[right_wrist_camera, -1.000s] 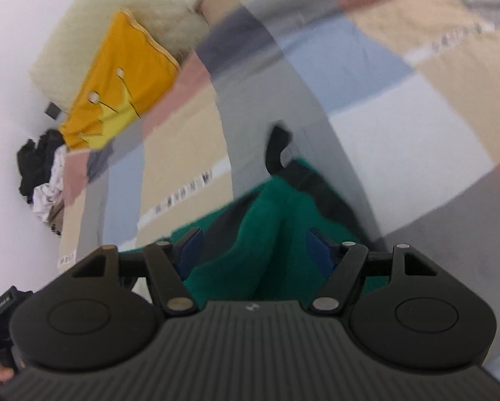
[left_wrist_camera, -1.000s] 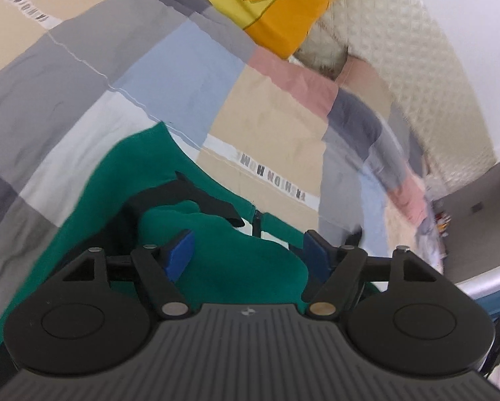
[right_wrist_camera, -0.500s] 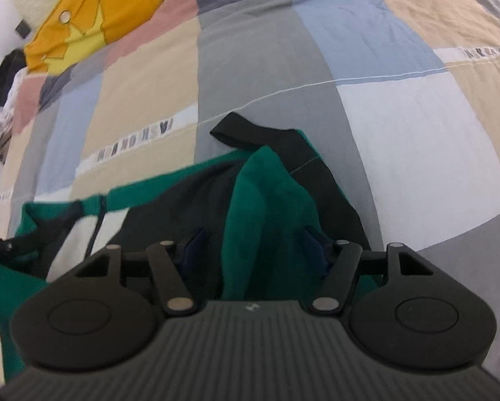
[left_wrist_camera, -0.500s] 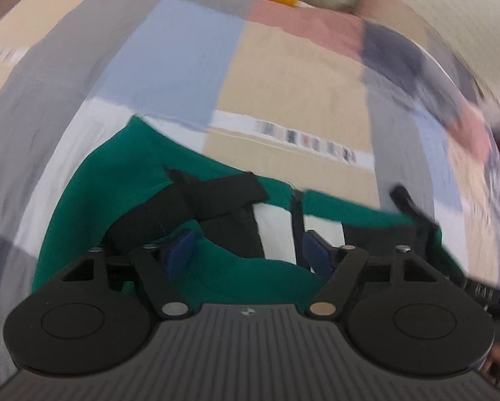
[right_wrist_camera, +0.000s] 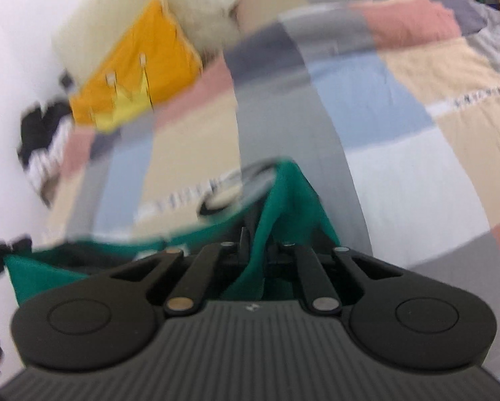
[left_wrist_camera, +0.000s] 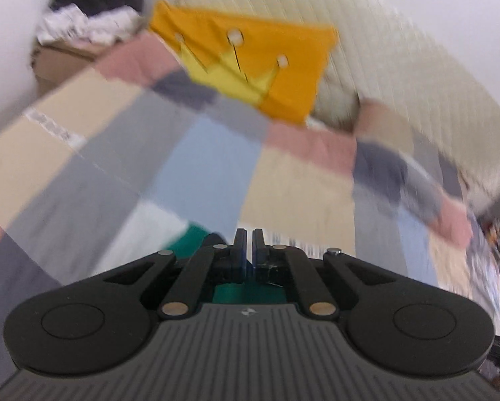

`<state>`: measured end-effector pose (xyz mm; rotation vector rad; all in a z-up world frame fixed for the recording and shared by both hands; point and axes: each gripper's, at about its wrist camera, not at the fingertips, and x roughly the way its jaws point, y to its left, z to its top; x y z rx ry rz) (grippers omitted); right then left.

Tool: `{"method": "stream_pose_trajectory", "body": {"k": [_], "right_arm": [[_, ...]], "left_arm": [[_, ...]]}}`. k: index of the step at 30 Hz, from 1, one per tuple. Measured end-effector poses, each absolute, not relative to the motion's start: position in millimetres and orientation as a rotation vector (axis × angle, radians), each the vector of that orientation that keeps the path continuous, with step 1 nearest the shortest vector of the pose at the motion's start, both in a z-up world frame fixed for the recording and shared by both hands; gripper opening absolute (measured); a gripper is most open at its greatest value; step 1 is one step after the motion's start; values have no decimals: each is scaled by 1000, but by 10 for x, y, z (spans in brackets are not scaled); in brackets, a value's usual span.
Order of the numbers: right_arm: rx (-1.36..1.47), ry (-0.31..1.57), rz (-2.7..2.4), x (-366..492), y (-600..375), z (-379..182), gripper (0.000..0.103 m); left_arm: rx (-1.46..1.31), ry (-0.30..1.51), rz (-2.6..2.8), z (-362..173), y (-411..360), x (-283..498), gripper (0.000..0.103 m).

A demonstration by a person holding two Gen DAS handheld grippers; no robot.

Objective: Fold large clothes
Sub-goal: 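Lower the hoodie flat with both tools and open them to release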

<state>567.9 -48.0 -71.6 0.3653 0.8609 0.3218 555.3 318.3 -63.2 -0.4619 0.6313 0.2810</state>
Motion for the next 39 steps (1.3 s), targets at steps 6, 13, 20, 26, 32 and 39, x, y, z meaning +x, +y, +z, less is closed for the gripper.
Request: {"method": "stream_pose_trajectory", "body": {"k": [6, 13, 20, 26, 32, 39], "right_arm": [[400, 829, 212, 6097, -315, -727, 8], [384, 938, 123, 6592, -259, -1598, 8], [327, 920, 110, 6703, -158, -2027, 8], [294, 927, 130, 6664, -136, -1925, 10], [301, 907, 160, 6350, -149, -1638, 60], [245, 876, 216, 5607, -113, -1249, 72]], "left_arm": [[-411, 565, 423, -613, 3177, 5906, 0], [-383, 659, 482, -1367, 3445, 6473, 0], [-384, 791, 426, -2156, 3666, 6689, 0], [-372, 814, 364, -2168, 3694, 6623, 1], [-305, 791, 259, -1602, 3303, 6204, 1], [-212, 779, 192, -1044, 2745, 5418, 1]]}}
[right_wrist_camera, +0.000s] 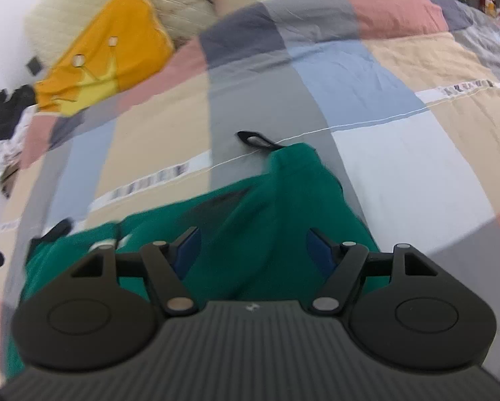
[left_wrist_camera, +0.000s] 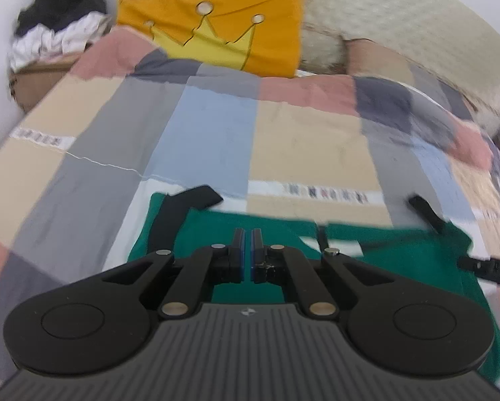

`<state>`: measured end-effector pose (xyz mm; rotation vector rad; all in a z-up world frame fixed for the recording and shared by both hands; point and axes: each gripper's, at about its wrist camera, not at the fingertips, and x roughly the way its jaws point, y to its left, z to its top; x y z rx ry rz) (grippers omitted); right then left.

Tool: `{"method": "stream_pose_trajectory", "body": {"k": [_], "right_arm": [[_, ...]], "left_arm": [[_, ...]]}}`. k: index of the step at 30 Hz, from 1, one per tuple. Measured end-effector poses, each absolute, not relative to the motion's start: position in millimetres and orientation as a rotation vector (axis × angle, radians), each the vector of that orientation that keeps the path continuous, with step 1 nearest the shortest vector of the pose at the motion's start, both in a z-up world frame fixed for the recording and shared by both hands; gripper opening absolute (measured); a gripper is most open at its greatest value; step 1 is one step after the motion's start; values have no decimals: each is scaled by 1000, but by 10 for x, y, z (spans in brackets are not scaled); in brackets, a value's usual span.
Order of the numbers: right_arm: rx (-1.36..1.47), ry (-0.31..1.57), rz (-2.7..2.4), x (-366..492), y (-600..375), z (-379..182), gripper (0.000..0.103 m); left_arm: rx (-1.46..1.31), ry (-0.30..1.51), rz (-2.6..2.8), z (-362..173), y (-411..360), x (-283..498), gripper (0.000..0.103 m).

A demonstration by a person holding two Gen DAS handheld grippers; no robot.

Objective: Fold large clothes
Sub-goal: 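Lower the hoodie flat with both tools and open them to release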

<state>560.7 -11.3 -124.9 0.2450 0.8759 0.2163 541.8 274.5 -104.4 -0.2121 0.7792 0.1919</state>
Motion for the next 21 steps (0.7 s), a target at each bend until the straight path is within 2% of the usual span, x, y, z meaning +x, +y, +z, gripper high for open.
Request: {"method": "stream_pose_trajectory", "body": {"k": [7, 13, 21], "right_arm": [[187, 820, 294, 4668, -184, -916, 72], [149, 699, 341, 3845, -286, -605, 72], [122, 556, 392, 3011, -435, -489, 72]], "left_arm": [[-146, 771, 129, -774, 2172, 4300, 1], [-106, 713, 118, -563, 1846, 3454, 1], [-88, 666, 92, -528, 1482, 2598, 1]]}}
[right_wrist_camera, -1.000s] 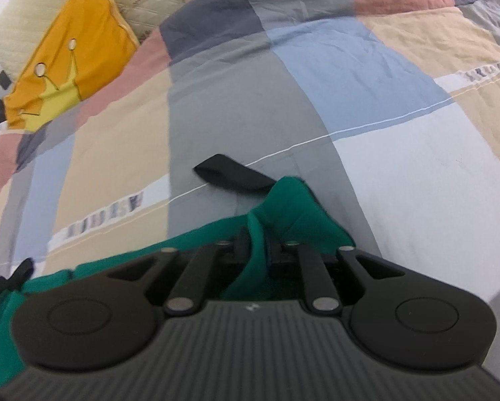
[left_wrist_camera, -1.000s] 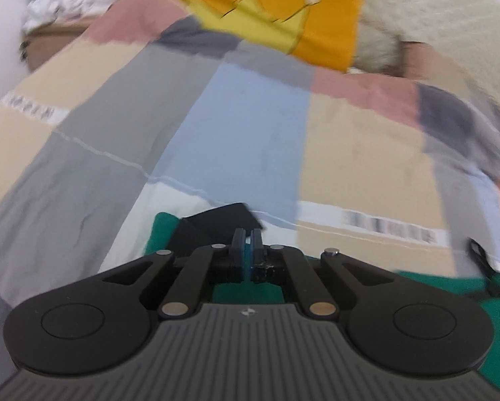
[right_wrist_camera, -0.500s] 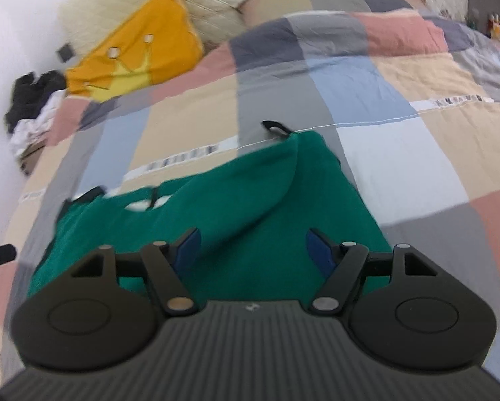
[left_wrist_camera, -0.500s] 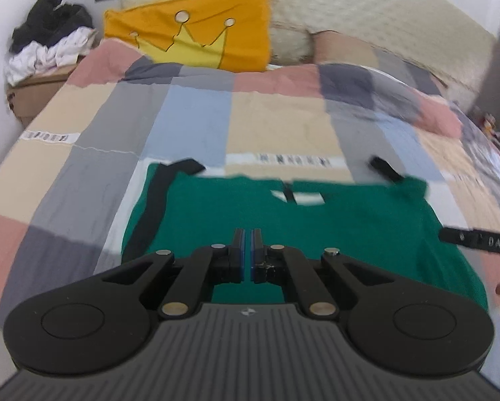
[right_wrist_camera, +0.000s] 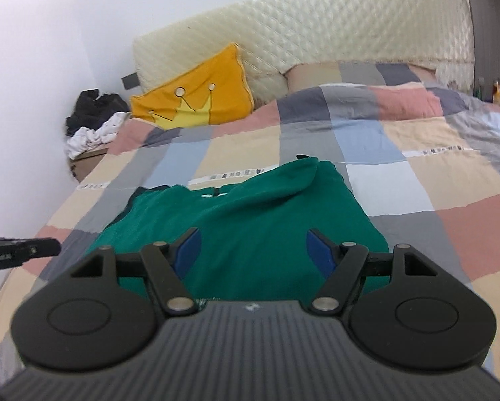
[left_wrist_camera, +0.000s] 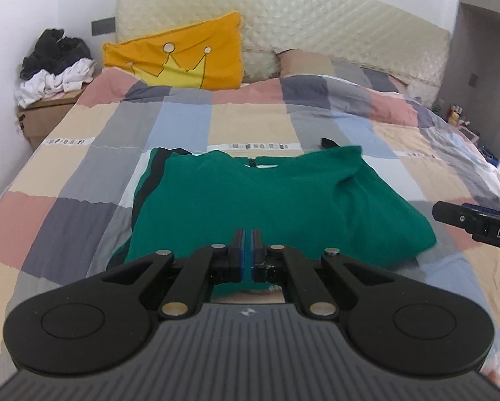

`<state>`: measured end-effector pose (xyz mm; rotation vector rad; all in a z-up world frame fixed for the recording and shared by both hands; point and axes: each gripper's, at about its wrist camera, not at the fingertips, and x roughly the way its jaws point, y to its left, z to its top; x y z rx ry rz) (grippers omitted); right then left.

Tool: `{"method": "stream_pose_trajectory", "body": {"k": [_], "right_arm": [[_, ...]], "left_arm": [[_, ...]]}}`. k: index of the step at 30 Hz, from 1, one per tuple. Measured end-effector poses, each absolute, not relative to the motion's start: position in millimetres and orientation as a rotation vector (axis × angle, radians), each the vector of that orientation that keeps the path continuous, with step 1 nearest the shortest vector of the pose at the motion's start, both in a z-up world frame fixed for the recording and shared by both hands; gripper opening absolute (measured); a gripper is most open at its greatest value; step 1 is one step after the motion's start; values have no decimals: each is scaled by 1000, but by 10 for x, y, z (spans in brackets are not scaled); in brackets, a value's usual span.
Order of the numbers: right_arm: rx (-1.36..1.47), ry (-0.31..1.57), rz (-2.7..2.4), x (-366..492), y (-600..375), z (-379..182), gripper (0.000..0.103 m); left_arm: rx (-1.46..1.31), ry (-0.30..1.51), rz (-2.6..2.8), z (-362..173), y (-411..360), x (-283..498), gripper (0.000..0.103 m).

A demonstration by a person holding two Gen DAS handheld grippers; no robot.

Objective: Fold large clothes
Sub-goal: 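Lower the hoodie flat with both tools and open them to release, then grasp the folded hoodie edge with both tools and roll it over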

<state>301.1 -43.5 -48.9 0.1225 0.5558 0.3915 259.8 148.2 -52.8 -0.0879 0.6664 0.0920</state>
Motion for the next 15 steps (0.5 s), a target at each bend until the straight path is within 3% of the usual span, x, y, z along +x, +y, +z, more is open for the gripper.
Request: {"method": "stream_pose_trajectory", "body": {"k": [10, 13, 15], "right_arm": [[130, 457, 421, 2486, -538, -767, 72], [167, 470, 420, 2442, -596, -913, 72], [188, 489, 424, 2425, -645, -977, 72]], "left_arm": [[-33, 615, 96, -836, 1101, 2158, 1], [-130, 652, 28, -985, 1076, 2168, 2], [-120, 622, 53, -1077, 1002, 2119, 7]]}}
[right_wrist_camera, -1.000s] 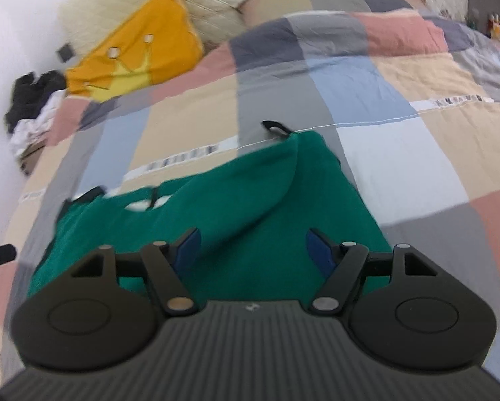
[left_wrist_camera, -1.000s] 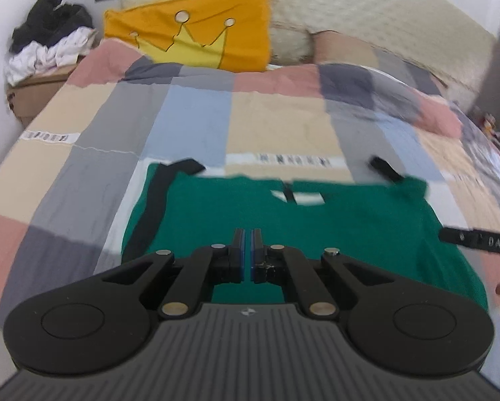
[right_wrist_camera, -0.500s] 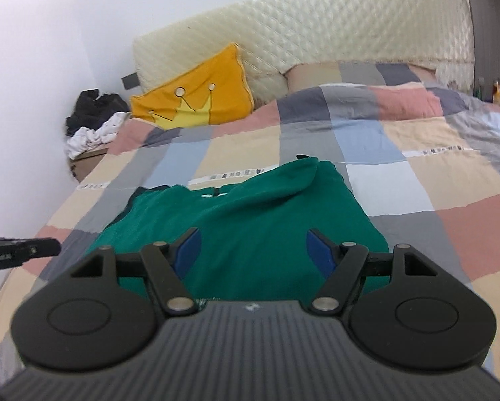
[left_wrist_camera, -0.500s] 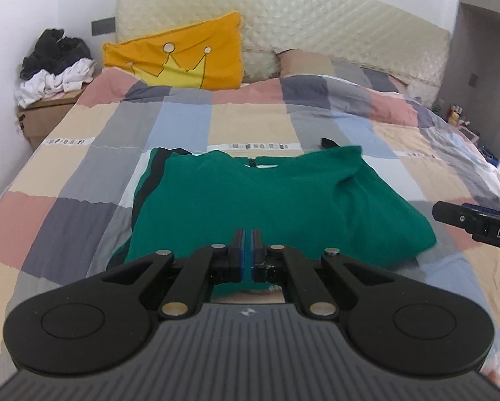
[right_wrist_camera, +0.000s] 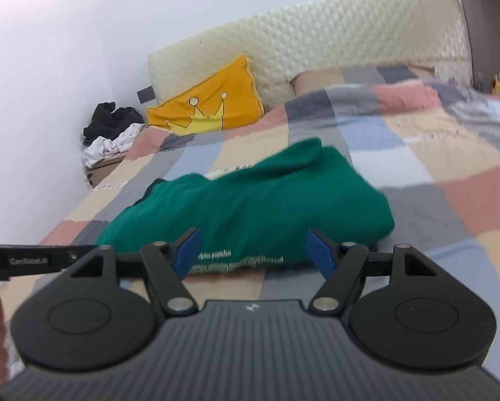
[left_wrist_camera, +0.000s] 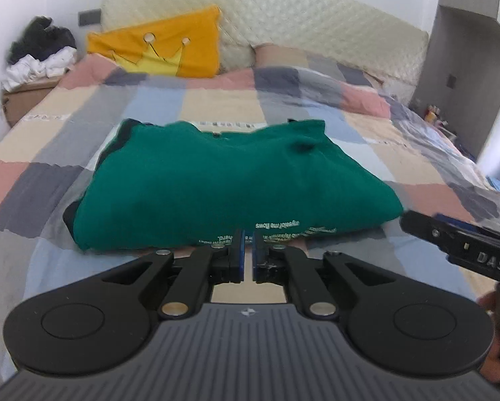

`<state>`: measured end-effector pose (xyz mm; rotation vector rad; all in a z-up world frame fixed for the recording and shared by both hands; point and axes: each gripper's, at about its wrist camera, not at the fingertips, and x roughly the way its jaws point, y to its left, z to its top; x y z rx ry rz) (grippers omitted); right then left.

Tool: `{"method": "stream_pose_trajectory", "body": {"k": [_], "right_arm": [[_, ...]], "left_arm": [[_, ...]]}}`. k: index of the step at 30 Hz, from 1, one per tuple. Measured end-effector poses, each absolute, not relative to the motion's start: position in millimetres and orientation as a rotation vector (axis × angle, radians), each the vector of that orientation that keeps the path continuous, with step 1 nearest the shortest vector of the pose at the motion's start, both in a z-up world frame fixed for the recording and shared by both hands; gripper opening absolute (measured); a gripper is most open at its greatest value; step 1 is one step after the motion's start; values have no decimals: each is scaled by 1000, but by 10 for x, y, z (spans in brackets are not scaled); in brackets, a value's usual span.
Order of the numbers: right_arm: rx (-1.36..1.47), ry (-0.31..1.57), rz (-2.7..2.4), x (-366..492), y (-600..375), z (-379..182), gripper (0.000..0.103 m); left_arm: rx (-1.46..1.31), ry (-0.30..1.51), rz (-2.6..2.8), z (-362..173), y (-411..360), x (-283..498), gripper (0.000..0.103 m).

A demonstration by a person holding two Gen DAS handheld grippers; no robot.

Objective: Fold large clothes
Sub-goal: 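Grasp the folded hoodie edge with both tools and roll it over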

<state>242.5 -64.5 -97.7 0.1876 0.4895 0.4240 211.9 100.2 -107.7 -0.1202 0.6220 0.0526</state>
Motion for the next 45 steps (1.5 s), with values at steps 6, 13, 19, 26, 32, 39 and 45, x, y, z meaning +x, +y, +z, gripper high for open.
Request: {"method": "stream_pose_trajectory", "body": {"k": [6, 13, 19, 26, 32, 39, 45], "right_arm": [[227, 526, 399, 2470, -720, -1076, 72], [390, 642, 367, 2689, -772, -1362, 72], [553, 701, 341, 2993, -811, -1567, 73], [798, 803, 348, 3414, -766, -1907, 97], [1058, 856, 309, 3691, -751, -2228, 95], [1202, 809, 323, 3790, -784, -2407, 95], [1162, 785, 333, 3829, -730, -2404, 87]], "left_arm": [[-179, 647, 43, -1324, 946, 2130, 16], [-326, 695, 35, -1558, 1239, 2339, 61], [-583, 717, 8, -1852, 1625, 2659, 80], [-834, 710, 37, -2205, 2136, 2968, 85], [-1120, 642, 40, -2492, 2518, 3212, 92], [-1319, 568, 43, -2779, 2685, 3410, 92], [-1353, 561, 95, -2857, 2702, 3600, 80]]}}
